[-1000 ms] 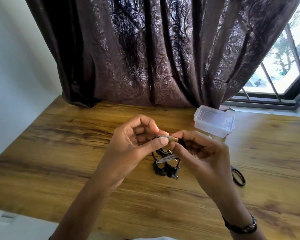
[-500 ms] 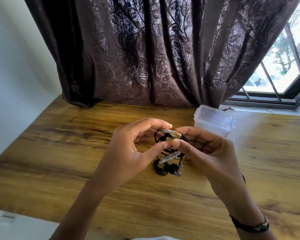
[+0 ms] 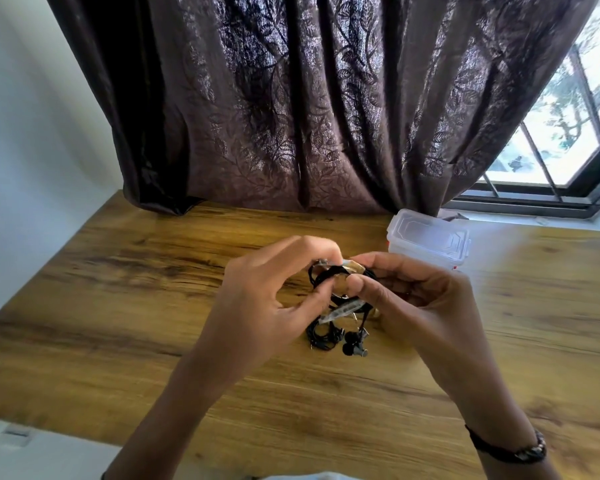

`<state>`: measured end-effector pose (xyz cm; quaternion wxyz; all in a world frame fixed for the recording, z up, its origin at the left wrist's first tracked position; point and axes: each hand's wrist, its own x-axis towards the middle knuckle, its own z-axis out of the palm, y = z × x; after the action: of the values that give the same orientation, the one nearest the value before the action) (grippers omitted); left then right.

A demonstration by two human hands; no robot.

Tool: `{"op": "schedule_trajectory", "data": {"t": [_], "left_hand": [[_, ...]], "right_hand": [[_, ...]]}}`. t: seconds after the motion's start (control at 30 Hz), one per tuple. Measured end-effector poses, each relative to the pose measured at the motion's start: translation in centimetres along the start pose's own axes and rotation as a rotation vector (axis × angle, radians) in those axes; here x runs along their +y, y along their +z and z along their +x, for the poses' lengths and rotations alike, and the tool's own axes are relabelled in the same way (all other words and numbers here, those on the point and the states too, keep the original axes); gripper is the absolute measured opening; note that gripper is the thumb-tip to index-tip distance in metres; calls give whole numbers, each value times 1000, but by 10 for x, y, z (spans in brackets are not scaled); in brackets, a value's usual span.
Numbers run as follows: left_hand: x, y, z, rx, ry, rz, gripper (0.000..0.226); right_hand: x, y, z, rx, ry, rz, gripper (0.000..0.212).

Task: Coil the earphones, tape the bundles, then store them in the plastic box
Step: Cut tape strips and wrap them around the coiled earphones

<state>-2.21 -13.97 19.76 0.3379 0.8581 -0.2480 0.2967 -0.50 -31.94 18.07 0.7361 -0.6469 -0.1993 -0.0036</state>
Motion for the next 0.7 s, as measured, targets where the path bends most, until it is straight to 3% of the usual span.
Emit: {"op": "schedule_trajectory", "data": {"t": [0.2,0.43,0.53,0.7], "left_hand": [[-3,3,-2,29,146,180,9],[-2,5,-4,83,336,332,11],[0,2,-2,99,296,274,17],[1,-4,-4,160,59,47,14]], "right_hand": [[-2,-1,1,6,9,-1,18],[-2,-2,1,25,40,-5,21],[-1,-2,0,42,38,-57,23],[1,-4,-1,101,89,46,21]]}}
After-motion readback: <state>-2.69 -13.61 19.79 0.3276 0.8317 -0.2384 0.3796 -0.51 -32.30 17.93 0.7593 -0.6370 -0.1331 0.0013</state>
